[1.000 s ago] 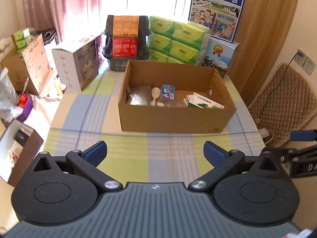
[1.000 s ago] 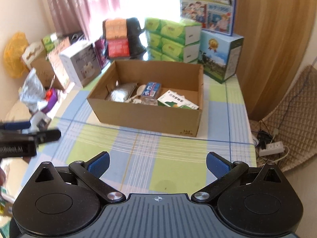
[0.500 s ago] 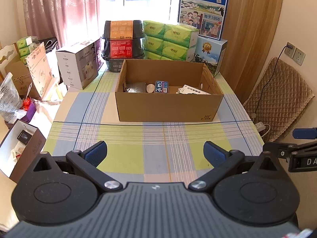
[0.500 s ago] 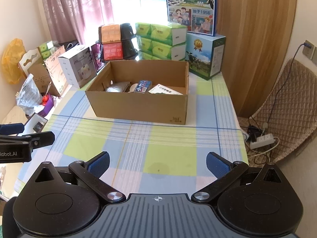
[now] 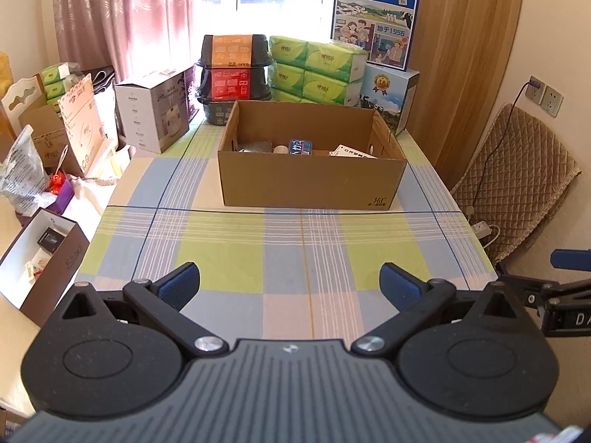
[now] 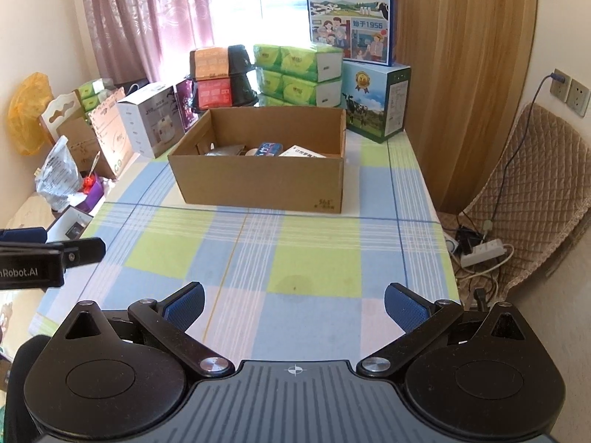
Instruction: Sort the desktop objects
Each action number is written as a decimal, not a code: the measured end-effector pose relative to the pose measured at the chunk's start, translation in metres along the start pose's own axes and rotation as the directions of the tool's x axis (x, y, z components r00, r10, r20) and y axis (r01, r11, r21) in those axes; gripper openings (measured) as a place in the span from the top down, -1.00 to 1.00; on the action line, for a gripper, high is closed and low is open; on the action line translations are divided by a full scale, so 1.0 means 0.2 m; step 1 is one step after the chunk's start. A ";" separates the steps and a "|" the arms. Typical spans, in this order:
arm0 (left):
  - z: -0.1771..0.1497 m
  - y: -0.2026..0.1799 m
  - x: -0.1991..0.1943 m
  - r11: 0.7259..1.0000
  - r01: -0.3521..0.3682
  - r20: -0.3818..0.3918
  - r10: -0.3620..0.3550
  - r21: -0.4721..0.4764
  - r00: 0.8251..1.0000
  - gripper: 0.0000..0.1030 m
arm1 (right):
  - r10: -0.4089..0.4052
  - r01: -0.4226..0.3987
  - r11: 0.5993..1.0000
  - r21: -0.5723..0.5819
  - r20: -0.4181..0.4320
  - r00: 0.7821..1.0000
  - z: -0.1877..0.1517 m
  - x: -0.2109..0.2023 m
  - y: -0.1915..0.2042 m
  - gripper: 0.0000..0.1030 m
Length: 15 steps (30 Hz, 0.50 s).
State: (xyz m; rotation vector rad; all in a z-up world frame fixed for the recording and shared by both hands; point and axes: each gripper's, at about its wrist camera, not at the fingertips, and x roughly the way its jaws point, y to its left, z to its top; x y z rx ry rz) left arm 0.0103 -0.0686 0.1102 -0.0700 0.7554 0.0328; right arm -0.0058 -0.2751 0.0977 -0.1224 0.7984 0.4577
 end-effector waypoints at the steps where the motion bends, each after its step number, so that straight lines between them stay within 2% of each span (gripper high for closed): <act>1: 0.00 0.00 -0.01 1.000 -0.006 0.003 0.006 -0.002 1.000 -0.98 | 0.004 -0.004 1.000 -0.003 0.002 1.000 -0.01 -0.01 0.00 -0.96; 15: -0.07 -0.01 -0.15 0.999 -0.042 0.033 0.041 0.011 0.999 -0.98 | 0.018 -0.017 1.000 -0.023 0.063 0.998 -0.07 -0.15 0.05 -0.96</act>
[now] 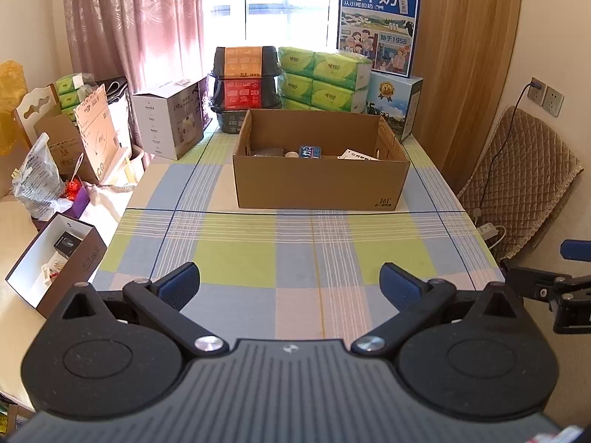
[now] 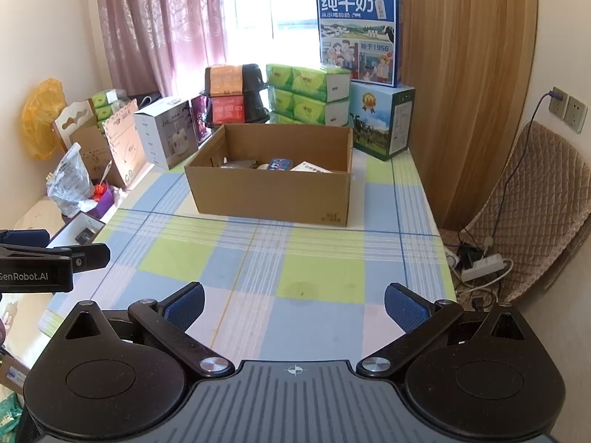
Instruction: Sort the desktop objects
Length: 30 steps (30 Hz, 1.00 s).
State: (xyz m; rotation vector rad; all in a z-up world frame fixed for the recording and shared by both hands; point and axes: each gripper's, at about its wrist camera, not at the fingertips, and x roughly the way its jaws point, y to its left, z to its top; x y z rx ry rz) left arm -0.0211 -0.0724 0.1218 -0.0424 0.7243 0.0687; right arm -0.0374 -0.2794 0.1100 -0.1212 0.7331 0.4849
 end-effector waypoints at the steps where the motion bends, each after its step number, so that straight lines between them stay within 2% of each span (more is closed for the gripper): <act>1: 0.00 0.00 0.00 1.000 -0.002 0.001 0.002 0.001 1.000 -0.98 | 0.002 -0.002 1.000 0.000 0.000 1.000 0.00 0.00 0.00 -0.96; 12: -0.02 0.03 0.01 1.000 0.007 0.002 -0.007 0.007 1.000 -0.98 | 0.005 -0.005 1.000 0.002 -0.016 1.000 0.00 0.05 0.04 -0.96; 30: -0.02 0.09 0.23 1.000 0.001 -0.055 -0.002 -0.018 0.998 -0.98 | 0.010 -0.009 1.000 0.013 -0.077 0.997 0.00 0.30 0.02 -0.96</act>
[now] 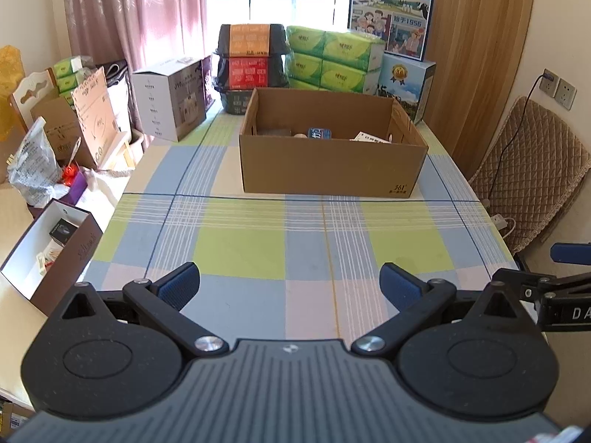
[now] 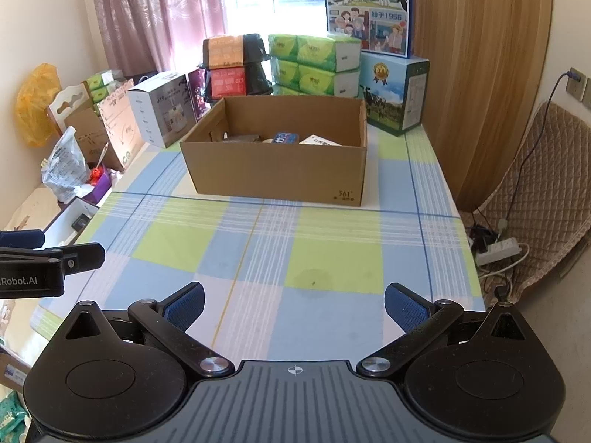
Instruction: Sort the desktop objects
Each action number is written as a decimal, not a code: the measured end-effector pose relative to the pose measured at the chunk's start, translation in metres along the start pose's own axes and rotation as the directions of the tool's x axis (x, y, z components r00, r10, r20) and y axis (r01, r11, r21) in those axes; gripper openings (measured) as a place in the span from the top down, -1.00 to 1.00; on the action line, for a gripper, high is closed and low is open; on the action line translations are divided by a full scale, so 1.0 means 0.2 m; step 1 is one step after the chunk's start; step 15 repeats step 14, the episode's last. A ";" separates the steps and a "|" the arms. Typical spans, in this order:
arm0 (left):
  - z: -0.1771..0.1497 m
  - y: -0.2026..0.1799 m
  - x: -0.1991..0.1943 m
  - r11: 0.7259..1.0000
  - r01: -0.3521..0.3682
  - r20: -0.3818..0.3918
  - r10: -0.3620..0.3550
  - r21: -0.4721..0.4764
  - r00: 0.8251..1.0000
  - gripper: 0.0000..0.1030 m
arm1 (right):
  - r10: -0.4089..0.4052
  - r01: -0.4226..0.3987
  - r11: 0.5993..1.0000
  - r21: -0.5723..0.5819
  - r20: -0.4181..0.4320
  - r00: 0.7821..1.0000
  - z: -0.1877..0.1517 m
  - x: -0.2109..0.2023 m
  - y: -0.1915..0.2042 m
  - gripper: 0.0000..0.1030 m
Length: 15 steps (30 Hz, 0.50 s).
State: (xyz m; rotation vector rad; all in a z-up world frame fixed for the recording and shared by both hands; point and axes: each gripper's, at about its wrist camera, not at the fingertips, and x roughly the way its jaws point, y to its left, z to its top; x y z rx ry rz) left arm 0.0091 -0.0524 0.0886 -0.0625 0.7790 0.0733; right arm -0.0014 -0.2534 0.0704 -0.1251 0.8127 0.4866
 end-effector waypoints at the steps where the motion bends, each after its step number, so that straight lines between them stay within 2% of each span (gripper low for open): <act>1: 0.00 0.00 0.01 1.000 0.002 -0.003 -0.002 -0.002 1.000 -0.98 | 0.001 -0.001 1.000 0.002 -0.003 1.000 0.00 0.01 0.00 -0.96; 15: 0.00 0.01 0.05 0.999 0.030 0.005 -0.030 -0.033 1.000 -0.98 | 0.007 -0.007 1.000 0.008 -0.003 1.000 -0.02 0.06 -0.01 -0.96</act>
